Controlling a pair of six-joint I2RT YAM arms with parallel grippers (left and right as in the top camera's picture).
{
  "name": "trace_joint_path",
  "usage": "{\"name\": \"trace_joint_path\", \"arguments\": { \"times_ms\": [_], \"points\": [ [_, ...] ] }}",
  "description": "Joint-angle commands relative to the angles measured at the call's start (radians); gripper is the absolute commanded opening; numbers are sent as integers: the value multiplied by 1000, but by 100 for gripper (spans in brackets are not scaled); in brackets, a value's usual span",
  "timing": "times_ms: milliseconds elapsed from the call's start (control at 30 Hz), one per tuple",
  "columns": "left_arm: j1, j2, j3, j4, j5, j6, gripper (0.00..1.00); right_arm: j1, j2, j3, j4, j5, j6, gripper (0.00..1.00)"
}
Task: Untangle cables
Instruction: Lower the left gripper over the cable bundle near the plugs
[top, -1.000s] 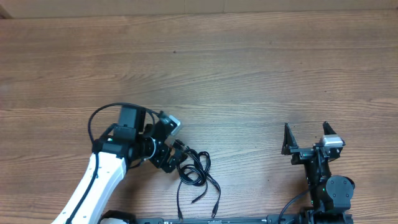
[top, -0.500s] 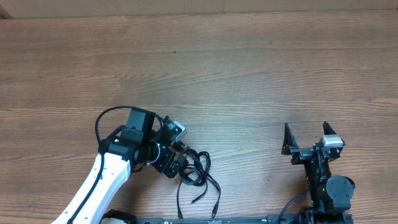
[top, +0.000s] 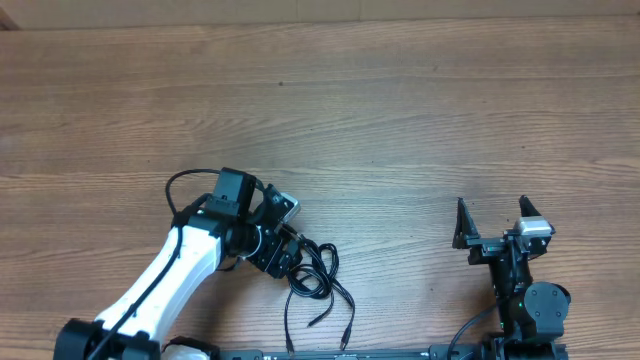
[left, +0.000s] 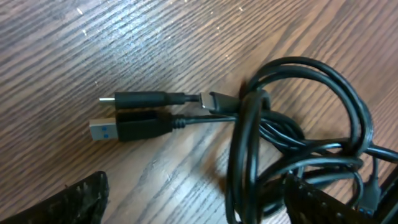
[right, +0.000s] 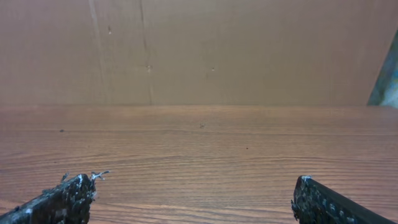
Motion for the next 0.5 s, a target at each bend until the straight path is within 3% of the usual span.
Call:
{"name": "trace_joint_path", "arguments": {
  "times_ms": [0,133,367,467],
  "points": [
    [-6,17,6,22,-3,-31,82,-4,-8,-10,2,9,0,100],
    [-6,18,6,27,-6,-30,67,-4,-8,-10,2,9,0,100],
    [-7,37,6,26,-4,-31,61,-4,-8,-10,2,9,0,100],
    [-11,53,6,26,-3,-33,53,-4,-8,-10,2,9,0,100]
  ]
}}
